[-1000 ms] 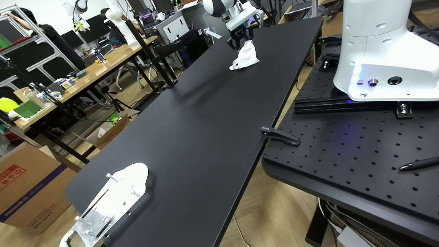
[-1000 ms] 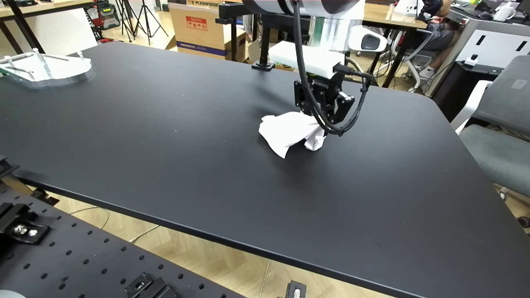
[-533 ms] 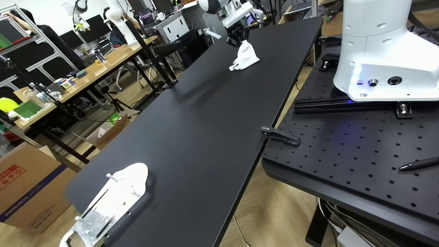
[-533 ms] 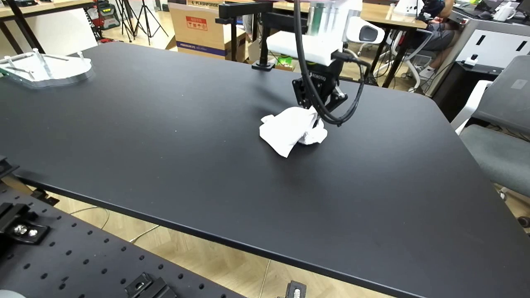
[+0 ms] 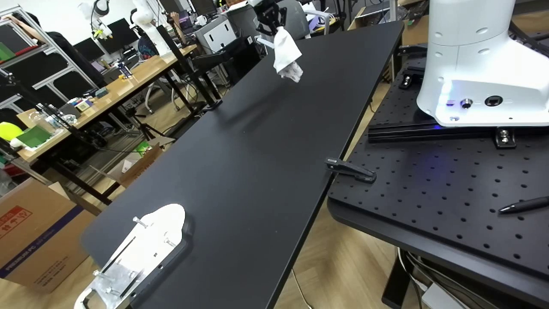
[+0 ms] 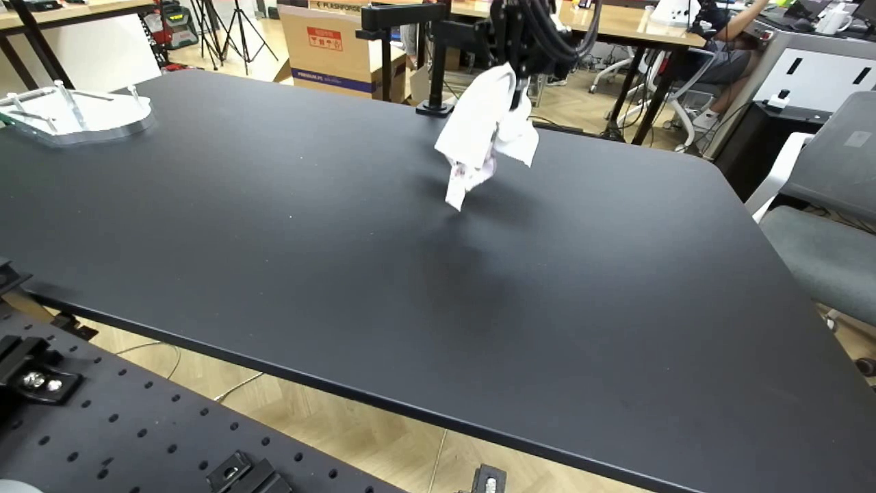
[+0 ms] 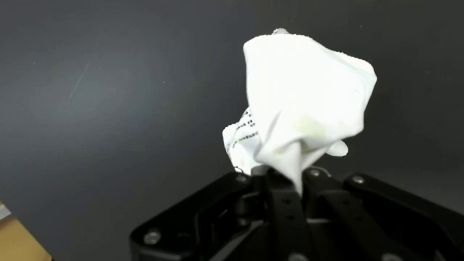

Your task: Hang the white cloth on the black frame

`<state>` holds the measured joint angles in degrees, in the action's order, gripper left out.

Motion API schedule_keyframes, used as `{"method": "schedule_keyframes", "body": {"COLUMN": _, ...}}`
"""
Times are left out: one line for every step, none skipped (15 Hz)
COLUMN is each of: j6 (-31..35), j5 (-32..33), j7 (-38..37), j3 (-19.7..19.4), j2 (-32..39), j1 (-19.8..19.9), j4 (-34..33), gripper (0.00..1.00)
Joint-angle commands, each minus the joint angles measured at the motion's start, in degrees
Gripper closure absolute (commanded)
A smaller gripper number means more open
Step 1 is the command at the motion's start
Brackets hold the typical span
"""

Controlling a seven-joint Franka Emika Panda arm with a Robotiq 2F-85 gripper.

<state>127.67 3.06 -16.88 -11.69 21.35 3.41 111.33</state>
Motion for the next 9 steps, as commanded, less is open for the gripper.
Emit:
{"method": "schedule_keyframes", "body": {"j6": -7.11, "j5": 3.40, "j7": -5.06, "j3": 1.49, "j2": -2.88, "j1": -3.34, "j4": -6.52, "gripper": 0.99}}
{"method": "schedule_keyframes", "body": {"j6": -8.03, "j5": 4.14, "j7": -5.81, "j3": 2.30, "j2": -2.90, "j1": -4.32, "j4": -8.74, "gripper": 0.99}}
{"method": "schedule_keyframes", "body": {"j6": -9.01, "j5": 4.67, "j7": -6.35, "j3": 3.22, "j2": -2.57, "j1": -5.29, "j4": -11.09, "gripper": 0.99}}
{"method": "schedule_keyframes", "body": {"j6": -9.91, "j5": 5.09, "j7": -6.53, "j3": 4.19, "j2": -1.78, "j1": -6.16, "j4": -13.66, "gripper": 0.99}}
{"method": "schedule_keyframes", "body": {"j6": -10.91, "j5": 5.37, "j7": -6.89, "j3": 5.07, "j2": -1.40, "j1": -7.08, "j4": -15.56, "gripper": 0.99}}
{"method": "schedule_keyframes", "body": {"j6": -11.46, "j5": 6.01, "j7": -7.55, "j3": 5.86, "j2": -1.47, "j1": -8.10, "j4": -16.71, "gripper": 0.99}}
{"method": "schedule_keyframes", "body": {"j6": -12.17, "j5": 6.61, "j7": -7.98, "j3": 6.71, "j2": -1.45, "j1": -9.22, "j4": -17.90, "gripper": 0.99}}
{"method": "schedule_keyframes", "body": {"j6": -12.92, "j5": 7.18, "j7": -8.22, "j3": 7.47, "j2": -1.26, "j1": -10.15, "j4": -19.09, "gripper": 0.99}}
{"method": "schedule_keyframes", "body": {"j6": -13.37, "j5": 7.56, "j7": -8.33, "j3": 8.16, "j2": -0.78, "j1": -11.01, "j4": -20.35, "gripper": 0.99}}
